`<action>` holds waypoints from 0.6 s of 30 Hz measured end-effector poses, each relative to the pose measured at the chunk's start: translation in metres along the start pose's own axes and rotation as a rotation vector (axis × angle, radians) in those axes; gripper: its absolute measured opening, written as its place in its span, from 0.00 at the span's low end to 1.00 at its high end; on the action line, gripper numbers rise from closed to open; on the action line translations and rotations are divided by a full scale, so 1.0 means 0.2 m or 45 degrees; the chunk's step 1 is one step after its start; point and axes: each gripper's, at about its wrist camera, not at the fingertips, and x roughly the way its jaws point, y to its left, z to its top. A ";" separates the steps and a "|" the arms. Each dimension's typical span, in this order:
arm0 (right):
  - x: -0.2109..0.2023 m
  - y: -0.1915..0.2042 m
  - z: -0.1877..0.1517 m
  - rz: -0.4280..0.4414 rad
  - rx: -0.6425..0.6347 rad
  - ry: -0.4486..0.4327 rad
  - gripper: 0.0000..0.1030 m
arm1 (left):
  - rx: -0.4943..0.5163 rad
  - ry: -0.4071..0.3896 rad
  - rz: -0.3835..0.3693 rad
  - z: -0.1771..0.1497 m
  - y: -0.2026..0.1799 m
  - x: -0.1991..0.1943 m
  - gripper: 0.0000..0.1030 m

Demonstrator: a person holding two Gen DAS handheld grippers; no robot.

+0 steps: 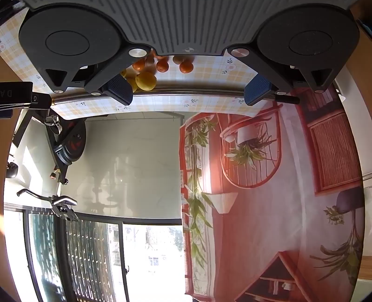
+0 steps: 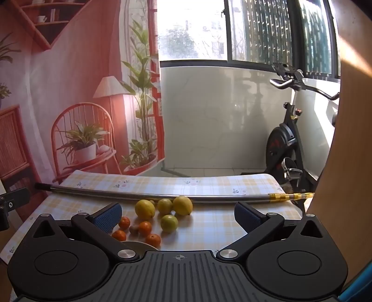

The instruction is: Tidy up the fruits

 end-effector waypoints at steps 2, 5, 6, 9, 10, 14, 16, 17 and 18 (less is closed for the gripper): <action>0.00 0.00 0.00 0.002 -0.001 0.000 1.00 | 0.000 0.008 -0.007 0.00 0.01 0.01 1.00; 0.00 0.00 0.00 0.005 -0.002 -0.001 1.00 | -0.004 0.018 -0.011 0.00 0.03 0.02 1.00; 0.00 0.00 0.00 -0.007 -0.004 0.000 1.00 | -0.007 0.020 -0.013 0.00 0.04 0.02 1.00; 0.00 0.00 0.00 -0.006 -0.002 0.000 1.00 | -0.013 0.026 -0.020 0.00 0.08 0.04 1.00; 0.00 0.00 0.00 -0.005 -0.001 -0.001 1.00 | -0.014 0.029 -0.023 0.01 0.09 0.05 1.00; 0.00 0.00 0.00 -0.003 -0.004 -0.002 1.00 | 0.014 0.001 0.022 0.01 0.00 0.00 1.00; 0.00 0.00 0.00 -0.007 -0.005 -0.001 1.00 | 0.013 0.002 0.021 0.01 0.00 -0.01 1.00; 0.00 0.00 0.00 -0.007 -0.004 -0.001 1.00 | 0.014 0.000 0.022 0.01 -0.01 -0.01 1.00; 0.00 0.00 0.00 -0.006 -0.004 -0.001 1.00 | 0.015 0.000 0.022 0.01 -0.01 -0.01 1.00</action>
